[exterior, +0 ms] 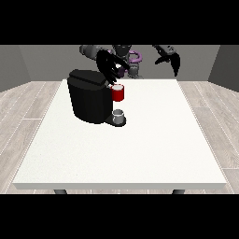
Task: Insert the coffee pod into the coffee machine and close the lid
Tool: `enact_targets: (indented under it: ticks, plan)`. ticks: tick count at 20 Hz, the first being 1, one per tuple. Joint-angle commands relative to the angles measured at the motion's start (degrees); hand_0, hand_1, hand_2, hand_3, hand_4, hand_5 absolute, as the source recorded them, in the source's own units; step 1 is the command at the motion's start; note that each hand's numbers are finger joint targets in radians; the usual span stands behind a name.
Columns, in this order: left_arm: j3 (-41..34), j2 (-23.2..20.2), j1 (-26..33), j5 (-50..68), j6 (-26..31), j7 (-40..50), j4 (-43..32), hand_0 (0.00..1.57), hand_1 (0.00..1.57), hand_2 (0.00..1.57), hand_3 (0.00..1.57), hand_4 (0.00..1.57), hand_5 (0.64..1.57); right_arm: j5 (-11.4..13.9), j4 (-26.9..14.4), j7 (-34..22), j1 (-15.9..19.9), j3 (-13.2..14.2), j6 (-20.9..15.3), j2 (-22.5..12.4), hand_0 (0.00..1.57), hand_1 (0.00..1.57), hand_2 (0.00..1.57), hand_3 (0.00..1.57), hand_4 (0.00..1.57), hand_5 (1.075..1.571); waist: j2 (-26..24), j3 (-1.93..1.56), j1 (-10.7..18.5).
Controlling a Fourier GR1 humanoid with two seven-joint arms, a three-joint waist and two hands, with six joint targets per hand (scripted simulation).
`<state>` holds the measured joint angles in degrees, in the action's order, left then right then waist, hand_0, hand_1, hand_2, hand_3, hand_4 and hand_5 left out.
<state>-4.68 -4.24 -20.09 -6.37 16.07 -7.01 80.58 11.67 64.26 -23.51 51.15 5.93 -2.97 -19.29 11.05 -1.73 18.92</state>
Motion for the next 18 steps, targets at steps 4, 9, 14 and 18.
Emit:
enact_targets:
  ticks: [4,9,14,18]
  plan:
    - [1.2,0.5,-3.4,0.3,1.1,0.2,-0.3,0.00,0.00,0.00,0.00,0.43,1.571,-0.6,4.8,3.7,8.3,-1.9,1.6,2.3,0.00,0.00,0.00,0.00,0.00,1.571,3.2,1.68,8.8]
    - [1.7,-0.2,-6.6,0.8,2.9,-0.1,-0.5,0.00,0.00,0.00,0.00,0.25,1.571,0.5,5.7,3.0,9.5,-0.7,2.1,1.0,0.00,0.00,0.00,0.00,0.00,1.571,6.0,1.69,12.5]
    - [2.8,0.5,-8.3,1.0,3.7,0.3,-0.6,0.00,0.00,0.00,0.00,0.31,1.571,-0.3,7.2,1.2,9.6,2.0,2.4,-1.0,0.00,0.00,0.00,0.00,0.00,1.571,7.5,1.62,15.4]
    - [3.4,0.9,-11.5,0.4,3.0,1.4,0.2,0.00,0.00,0.00,0.00,0.30,1.571,-1.2,6.7,4.6,11.3,2.3,0.9,1.5,0.00,0.00,0.00,0.00,0.00,1.571,10.1,1.69,14.9]
